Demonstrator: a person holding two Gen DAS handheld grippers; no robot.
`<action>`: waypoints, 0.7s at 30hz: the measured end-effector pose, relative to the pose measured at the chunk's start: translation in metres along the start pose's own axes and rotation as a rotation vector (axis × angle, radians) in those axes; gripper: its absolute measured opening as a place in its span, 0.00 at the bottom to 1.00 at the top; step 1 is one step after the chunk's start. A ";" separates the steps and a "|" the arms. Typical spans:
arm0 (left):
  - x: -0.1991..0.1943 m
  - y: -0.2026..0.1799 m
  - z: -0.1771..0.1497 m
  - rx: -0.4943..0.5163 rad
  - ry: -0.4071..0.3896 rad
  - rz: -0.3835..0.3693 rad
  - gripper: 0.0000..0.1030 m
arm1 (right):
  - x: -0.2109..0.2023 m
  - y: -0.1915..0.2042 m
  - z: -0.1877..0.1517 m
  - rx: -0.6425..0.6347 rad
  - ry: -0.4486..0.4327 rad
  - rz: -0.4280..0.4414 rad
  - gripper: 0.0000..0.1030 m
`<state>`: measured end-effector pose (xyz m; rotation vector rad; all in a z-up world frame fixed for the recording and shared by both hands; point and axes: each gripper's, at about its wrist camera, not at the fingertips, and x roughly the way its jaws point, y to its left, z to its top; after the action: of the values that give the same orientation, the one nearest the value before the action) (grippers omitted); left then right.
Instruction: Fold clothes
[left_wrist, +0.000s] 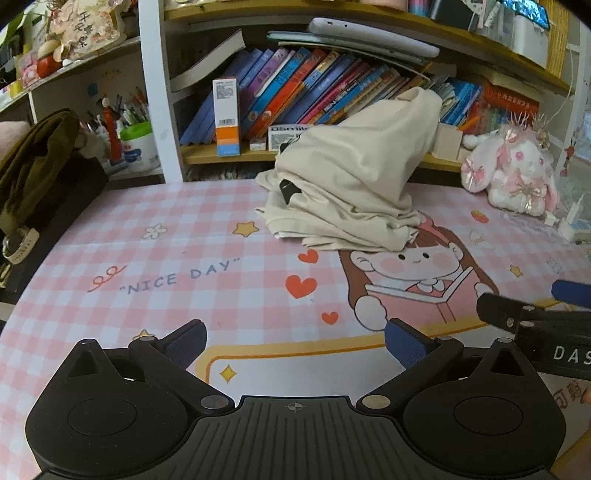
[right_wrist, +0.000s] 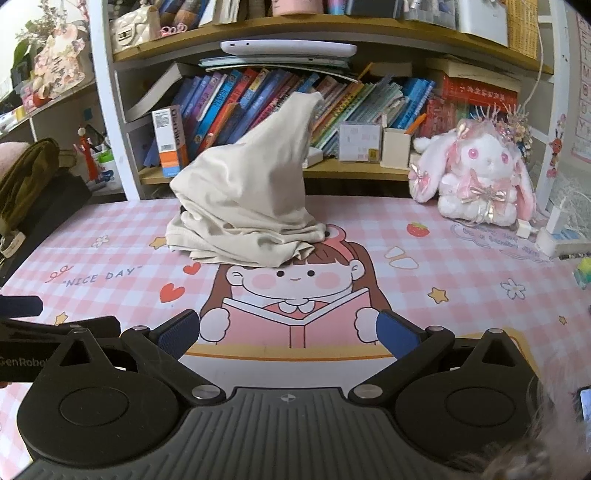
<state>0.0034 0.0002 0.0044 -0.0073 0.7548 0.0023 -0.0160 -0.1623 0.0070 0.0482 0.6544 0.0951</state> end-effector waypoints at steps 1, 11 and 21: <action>0.001 0.001 0.001 -0.006 0.000 -0.002 1.00 | 0.001 -0.001 0.000 0.005 0.005 -0.004 1.00; 0.000 -0.008 0.004 0.030 0.008 -0.028 1.00 | 0.000 -0.004 0.001 0.048 0.008 -0.041 1.00; -0.006 -0.008 0.009 0.021 -0.019 -0.044 1.00 | -0.007 -0.007 0.006 0.065 -0.001 -0.055 1.00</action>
<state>0.0050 -0.0081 0.0150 -0.0043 0.7351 -0.0473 -0.0169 -0.1704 0.0153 0.0931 0.6573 0.0205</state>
